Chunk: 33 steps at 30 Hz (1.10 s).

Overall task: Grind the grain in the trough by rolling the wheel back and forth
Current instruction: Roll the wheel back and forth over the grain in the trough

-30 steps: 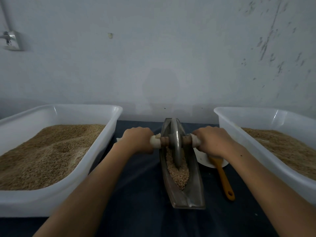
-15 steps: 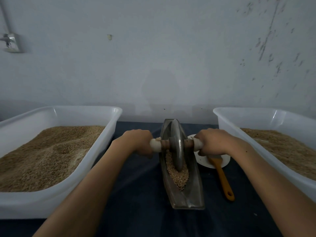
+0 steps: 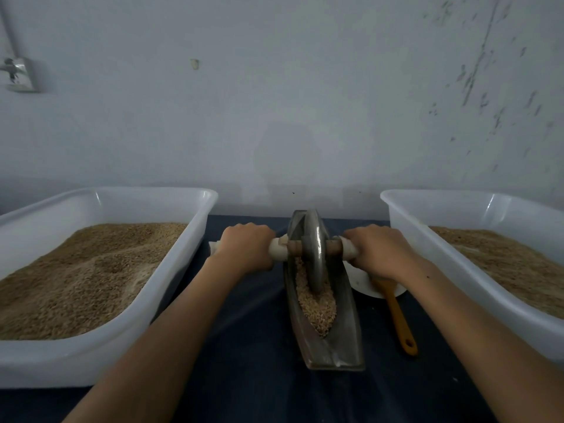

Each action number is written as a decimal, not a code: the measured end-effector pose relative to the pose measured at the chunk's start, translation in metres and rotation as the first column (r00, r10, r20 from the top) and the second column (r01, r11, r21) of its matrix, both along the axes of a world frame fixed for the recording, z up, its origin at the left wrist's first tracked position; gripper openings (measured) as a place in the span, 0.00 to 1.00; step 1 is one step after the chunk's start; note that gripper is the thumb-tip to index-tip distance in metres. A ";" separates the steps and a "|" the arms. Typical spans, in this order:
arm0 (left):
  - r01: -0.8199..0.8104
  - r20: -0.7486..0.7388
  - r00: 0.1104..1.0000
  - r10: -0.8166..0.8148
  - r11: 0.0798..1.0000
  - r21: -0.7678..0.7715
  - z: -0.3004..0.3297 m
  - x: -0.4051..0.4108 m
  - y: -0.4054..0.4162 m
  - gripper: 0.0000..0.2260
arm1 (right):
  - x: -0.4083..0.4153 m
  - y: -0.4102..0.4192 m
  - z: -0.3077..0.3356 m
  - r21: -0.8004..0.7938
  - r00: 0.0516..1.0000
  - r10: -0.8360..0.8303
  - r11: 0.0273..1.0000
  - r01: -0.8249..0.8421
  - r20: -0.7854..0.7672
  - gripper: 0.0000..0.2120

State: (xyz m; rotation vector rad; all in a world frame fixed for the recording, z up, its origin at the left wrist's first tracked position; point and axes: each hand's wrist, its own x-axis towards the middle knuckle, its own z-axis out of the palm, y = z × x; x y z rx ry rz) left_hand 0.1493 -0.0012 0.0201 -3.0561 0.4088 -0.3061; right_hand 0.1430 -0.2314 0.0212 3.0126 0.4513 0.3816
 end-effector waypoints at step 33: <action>-0.021 -0.301 0.954 0.001 0.998 -0.062 0.007 0.002 0.005 0.09 | -0.005 0.005 0.014 -0.098 0.980 -0.043 0.995 0.024 -0.196 0.06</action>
